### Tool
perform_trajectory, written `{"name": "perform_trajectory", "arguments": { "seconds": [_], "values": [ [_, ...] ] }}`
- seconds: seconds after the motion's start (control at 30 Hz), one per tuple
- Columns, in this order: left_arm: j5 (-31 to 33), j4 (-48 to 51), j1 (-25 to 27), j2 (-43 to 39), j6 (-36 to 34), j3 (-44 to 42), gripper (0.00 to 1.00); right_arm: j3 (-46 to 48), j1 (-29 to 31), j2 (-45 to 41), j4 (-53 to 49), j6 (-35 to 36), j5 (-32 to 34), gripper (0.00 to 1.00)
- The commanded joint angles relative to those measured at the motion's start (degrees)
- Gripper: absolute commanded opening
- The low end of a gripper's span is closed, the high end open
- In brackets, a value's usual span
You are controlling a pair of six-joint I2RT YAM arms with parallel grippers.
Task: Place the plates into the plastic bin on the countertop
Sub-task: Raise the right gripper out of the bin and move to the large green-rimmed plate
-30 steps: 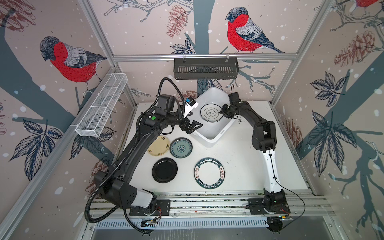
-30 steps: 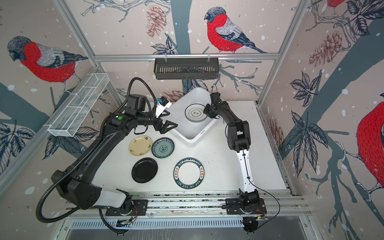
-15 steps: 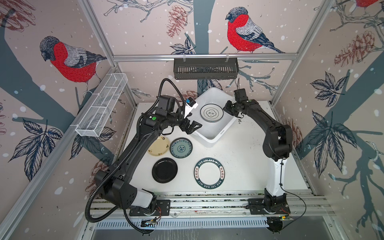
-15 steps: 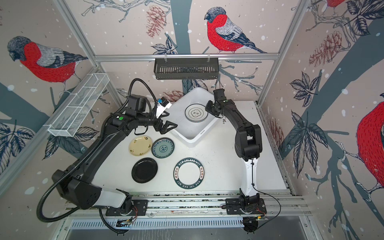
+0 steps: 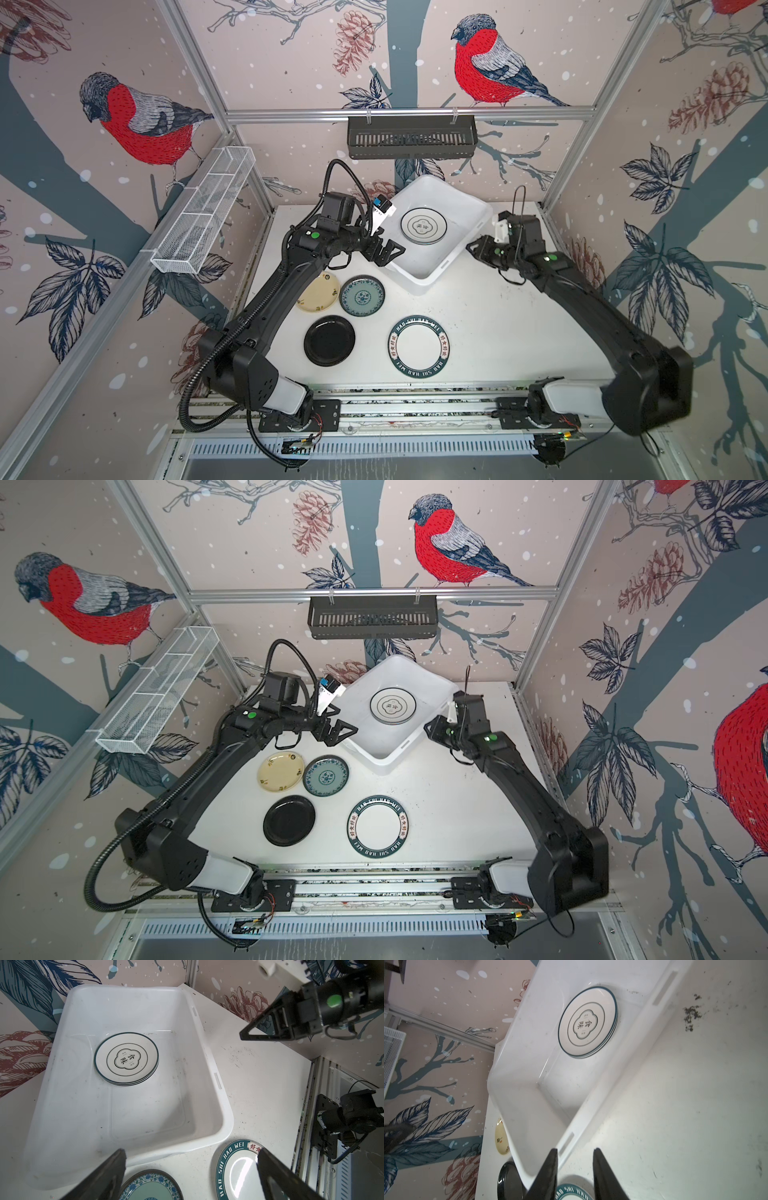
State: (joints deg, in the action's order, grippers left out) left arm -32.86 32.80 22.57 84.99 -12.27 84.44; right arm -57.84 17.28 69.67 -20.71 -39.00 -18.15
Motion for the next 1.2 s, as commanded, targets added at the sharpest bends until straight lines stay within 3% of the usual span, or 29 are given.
{"name": "perform_trajectory", "arguments": {
  "seconds": [0.0, 0.43, 0.73, 1.17],
  "values": [
    [-0.6, -3.53, 0.02, 0.69, 1.29, 0.06, 0.97, 7.15, 1.04, -6.26, 0.97, -2.55, -3.45, 0.32],
    [-8.62, 1.69, 0.02, 2.18, -2.85, 1.24, 0.97, 34.4, 16.76, -17.31, 11.59, -14.24, -4.61, 0.35],
    [-9.48, 1.62, 0.06, 1.99, -2.17, 1.5, 0.98, 38.65, 21.94, -12.42, 17.34, -14.14, -2.24, 0.37],
    [-9.08, 1.81, 0.02, 0.99, -1.97, 0.97, 0.97, 39.64, 24.12, -4.23, 23.74, -15.49, -1.52, 0.35]
  ]
}}
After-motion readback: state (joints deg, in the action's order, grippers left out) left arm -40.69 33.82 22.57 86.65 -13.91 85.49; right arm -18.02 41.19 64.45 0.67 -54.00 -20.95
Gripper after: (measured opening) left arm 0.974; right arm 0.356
